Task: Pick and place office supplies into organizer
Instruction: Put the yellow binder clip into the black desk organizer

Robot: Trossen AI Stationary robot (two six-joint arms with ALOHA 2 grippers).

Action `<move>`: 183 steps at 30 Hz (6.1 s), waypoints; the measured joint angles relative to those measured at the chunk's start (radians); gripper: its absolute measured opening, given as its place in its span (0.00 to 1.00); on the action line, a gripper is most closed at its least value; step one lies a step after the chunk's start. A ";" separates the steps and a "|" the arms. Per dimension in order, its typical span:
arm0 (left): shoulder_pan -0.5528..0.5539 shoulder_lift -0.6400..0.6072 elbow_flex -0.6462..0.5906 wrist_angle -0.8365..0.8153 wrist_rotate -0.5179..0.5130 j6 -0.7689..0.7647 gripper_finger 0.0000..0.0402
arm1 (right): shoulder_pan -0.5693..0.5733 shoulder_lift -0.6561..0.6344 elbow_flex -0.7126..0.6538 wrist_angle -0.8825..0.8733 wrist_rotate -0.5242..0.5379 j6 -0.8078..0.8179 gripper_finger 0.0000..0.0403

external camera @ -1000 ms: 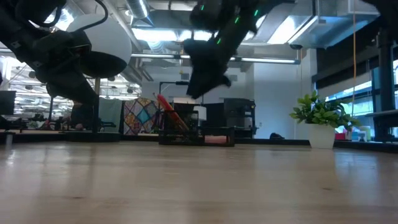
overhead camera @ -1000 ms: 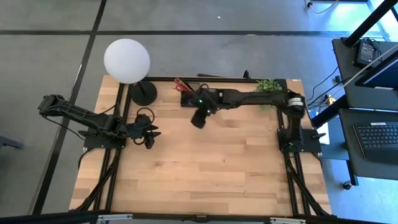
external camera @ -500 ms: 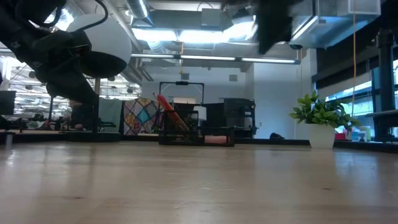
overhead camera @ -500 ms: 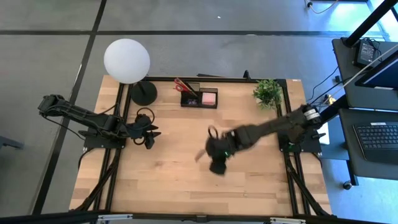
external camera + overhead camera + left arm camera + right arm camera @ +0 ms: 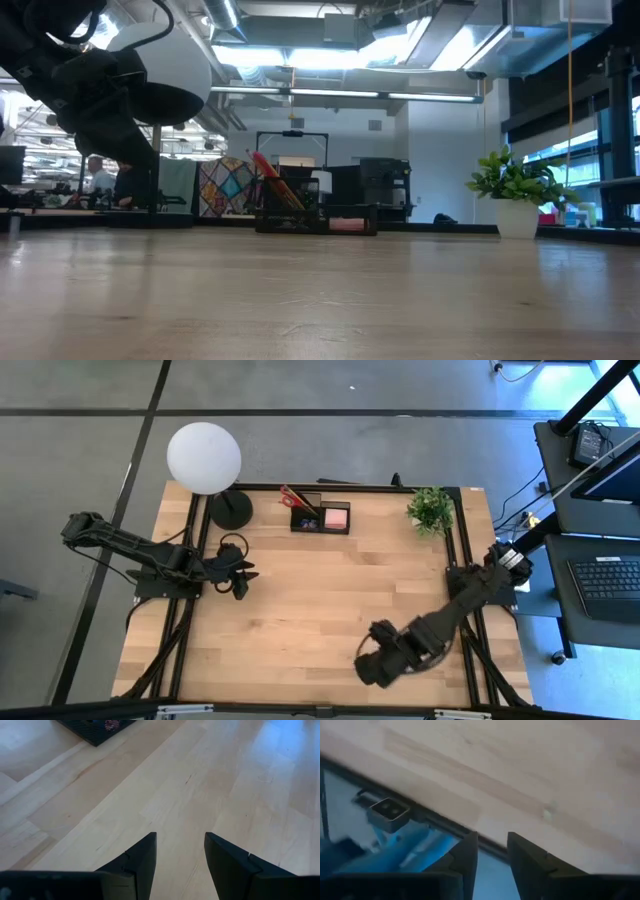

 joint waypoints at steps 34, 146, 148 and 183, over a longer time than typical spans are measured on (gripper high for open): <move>0.000 0.000 0.000 0.002 -0.004 0.018 0.40 | 0.120 0.006 -0.347 0.323 -0.026 0.324 0.50; 0.000 0.000 0.000 0.007 -0.004 0.026 0.40 | 0.062 0.282 -0.160 0.127 -0.159 0.381 0.37; 0.000 0.000 0.000 0.007 -0.004 0.026 0.40 | 0.062 0.282 -0.160 0.129 -0.157 0.381 0.33; 0.000 0.000 0.000 0.006 -0.004 0.025 0.40 | 0.062 0.291 -0.117 0.096 -0.321 -0.133 0.28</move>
